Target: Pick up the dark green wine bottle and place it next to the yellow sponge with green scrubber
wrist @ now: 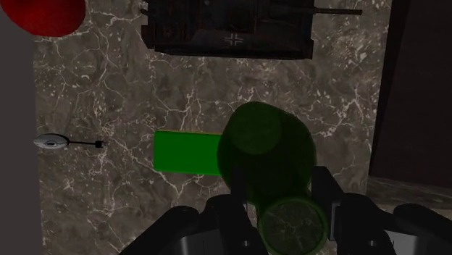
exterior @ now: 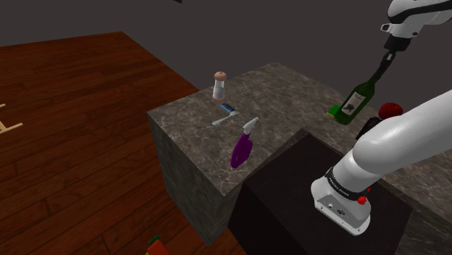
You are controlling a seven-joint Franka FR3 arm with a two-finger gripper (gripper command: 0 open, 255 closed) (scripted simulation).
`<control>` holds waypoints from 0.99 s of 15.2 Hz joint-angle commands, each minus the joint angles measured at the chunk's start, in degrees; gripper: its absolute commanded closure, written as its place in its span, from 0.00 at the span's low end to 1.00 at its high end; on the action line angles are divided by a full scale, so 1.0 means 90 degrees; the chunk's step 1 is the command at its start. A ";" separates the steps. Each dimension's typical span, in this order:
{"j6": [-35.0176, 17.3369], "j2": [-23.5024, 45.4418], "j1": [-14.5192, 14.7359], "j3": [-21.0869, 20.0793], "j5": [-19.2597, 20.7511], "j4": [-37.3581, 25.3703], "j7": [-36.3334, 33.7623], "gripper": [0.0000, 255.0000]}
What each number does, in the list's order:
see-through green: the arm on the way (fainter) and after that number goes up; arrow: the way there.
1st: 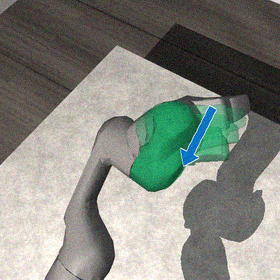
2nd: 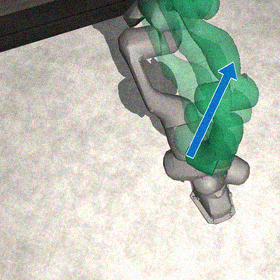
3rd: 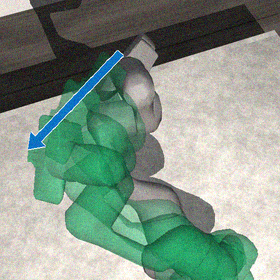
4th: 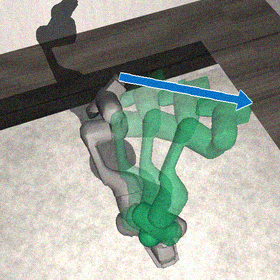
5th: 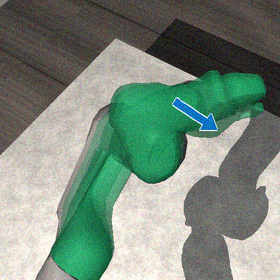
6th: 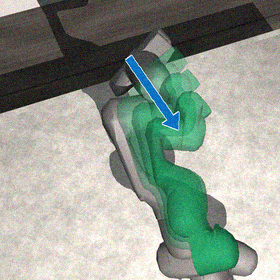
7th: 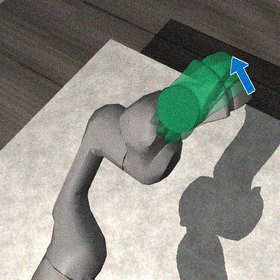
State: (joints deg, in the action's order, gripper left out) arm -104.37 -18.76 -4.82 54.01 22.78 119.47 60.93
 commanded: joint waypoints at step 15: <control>-0.0504 0.0118 0.0020 0.0166 0.0002 0.0393 -0.0021 0.00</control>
State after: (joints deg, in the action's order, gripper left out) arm -108.89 -17.71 -4.64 55.49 22.80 122.97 60.74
